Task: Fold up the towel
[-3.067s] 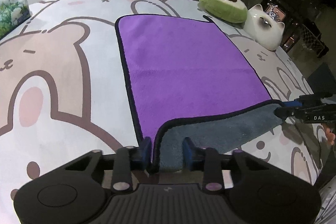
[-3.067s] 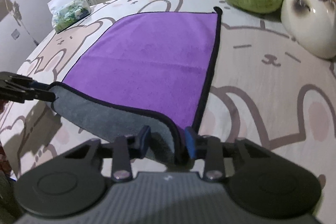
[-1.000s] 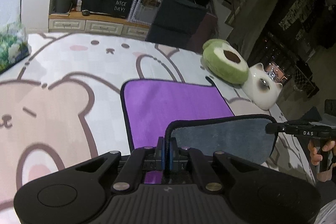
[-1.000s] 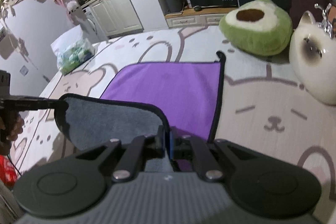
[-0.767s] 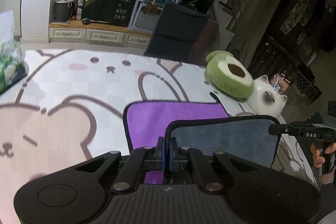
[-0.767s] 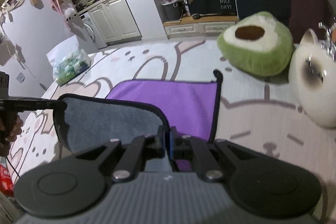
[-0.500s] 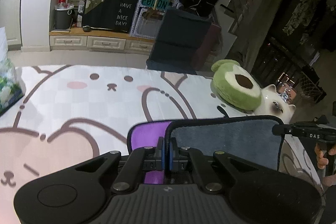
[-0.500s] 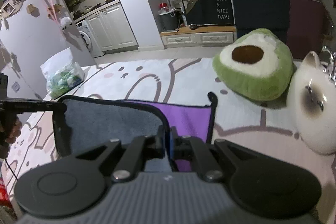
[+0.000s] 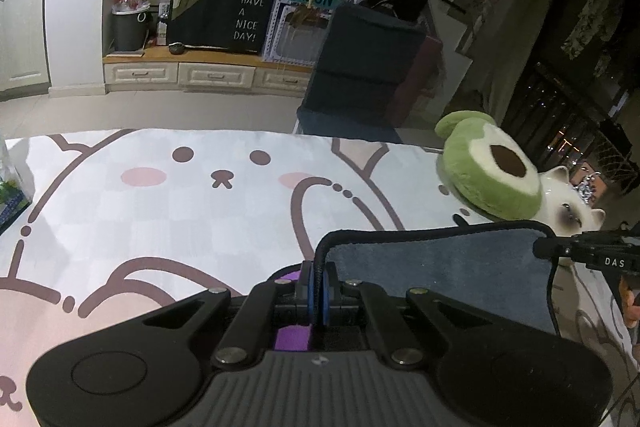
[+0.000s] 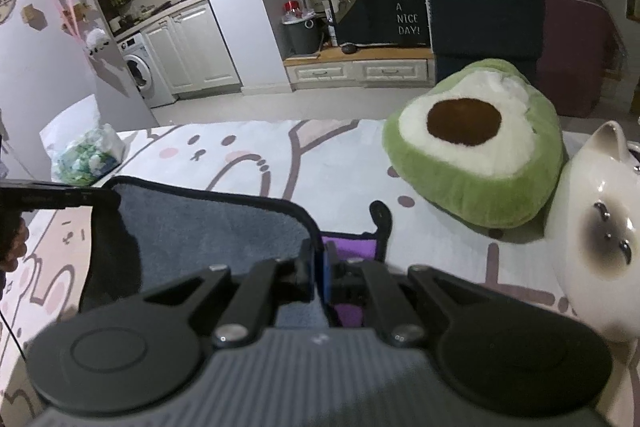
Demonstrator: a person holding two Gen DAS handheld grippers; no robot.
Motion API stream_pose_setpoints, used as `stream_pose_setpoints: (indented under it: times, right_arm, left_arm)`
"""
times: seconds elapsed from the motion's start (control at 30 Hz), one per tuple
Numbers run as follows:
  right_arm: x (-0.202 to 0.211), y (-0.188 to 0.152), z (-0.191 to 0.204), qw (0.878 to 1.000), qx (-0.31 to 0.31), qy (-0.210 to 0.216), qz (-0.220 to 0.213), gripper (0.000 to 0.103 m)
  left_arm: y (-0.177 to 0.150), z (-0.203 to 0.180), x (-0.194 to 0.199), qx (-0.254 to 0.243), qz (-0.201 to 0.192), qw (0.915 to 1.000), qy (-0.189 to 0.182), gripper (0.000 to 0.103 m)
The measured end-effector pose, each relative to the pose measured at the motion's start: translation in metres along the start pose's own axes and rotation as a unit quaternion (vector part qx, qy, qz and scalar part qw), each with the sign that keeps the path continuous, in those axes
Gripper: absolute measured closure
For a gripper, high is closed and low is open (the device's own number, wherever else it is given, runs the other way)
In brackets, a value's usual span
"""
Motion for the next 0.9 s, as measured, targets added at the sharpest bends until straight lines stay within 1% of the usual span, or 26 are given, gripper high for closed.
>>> stream_pose_setpoints:
  times: [0.2,0.33,0.37,0.4,0.43,0.47,0.5,0.53,0.57,0.6,0.63,0.7,0.77,0.9]
  right_arm:
    - [-0.015,0.001,-0.003,1.0,-0.002,-0.009,0.007,0.098]
    - [-0.026,0.0,-0.009,1.0,-0.007,-0.007,0.009,0.097]
    - [-0.029,-0.001,-0.01,1.0,-0.008,-0.002,0.01,0.095]
    - [-0.032,-0.003,-0.011,1.0,-0.014,-0.002,0.011,0.094]
    - [-0.033,-0.005,-0.013,1.0,-0.021,-0.001,0.014,0.09]
    - [-0.035,-0.006,-0.014,0.999,-0.03,0.002,0.018,0.073]
    - [-0.036,-0.008,-0.015,0.999,-0.035,0.004,0.019,0.052]
    - [-0.036,-0.009,-0.015,0.999,-0.037,0.006,0.019,0.044]
    - [-0.034,-0.01,-0.014,0.999,-0.035,0.006,0.018,0.038]
    - [-0.033,-0.011,-0.013,0.999,-0.033,0.004,0.018,0.033]
    - [-0.032,-0.011,-0.012,0.999,-0.033,0.002,0.019,0.029]
    - [-0.03,-0.011,-0.012,0.999,-0.041,0.005,0.021,0.011]
    - [-0.027,-0.011,-0.012,0.999,-0.048,0.007,0.019,0.0]
    - [-0.023,-0.01,-0.01,0.999,-0.047,0.012,0.019,0.0]
  left_arm:
    - [0.003,0.001,-0.014,-0.001,-0.001,1.0,0.003,0.099]
    - [0.002,0.006,-0.025,0.008,0.002,0.9998,0.017,0.096]
    - [0.001,0.009,-0.027,0.017,0.001,0.9995,0.027,0.094]
    - [0.001,0.012,-0.028,0.027,0.002,0.9991,0.034,0.079]
    - [0.0,0.014,-0.03,0.04,0.007,0.9985,0.037,0.068]
    - [-0.003,0.016,-0.03,0.053,0.014,0.9979,0.036,0.045]
    - [-0.004,0.016,-0.031,0.054,0.017,0.9978,0.033,0.032]
    - [-0.005,0.015,-0.031,0.049,0.019,0.998,0.034,0.028]
    - [-0.007,0.013,-0.03,0.041,0.021,0.9982,0.04,0.02]
    - [-0.007,0.013,-0.03,0.036,0.023,0.9982,0.043,0.014]
    - [-0.008,0.012,-0.03,0.034,0.024,0.9982,0.043,0.012]
    - [-0.007,0.012,-0.03,0.036,0.026,0.9981,0.041,0.002]
    - [-0.008,0.012,-0.028,0.037,0.026,0.9982,0.039,0.0]
    - [-0.01,0.008,-0.025,0.031,0.03,0.9984,0.037,0.0]
Point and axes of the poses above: each gripper's, at about its wrist camera, not at the fingertips, and x roughly against the way its jaws point, z to its left, y to its top, the point moved 4 cm from there along -x, roughly the way its jaws point, and after that the axes turned 3 degrees about x, right-handed, at the moved point
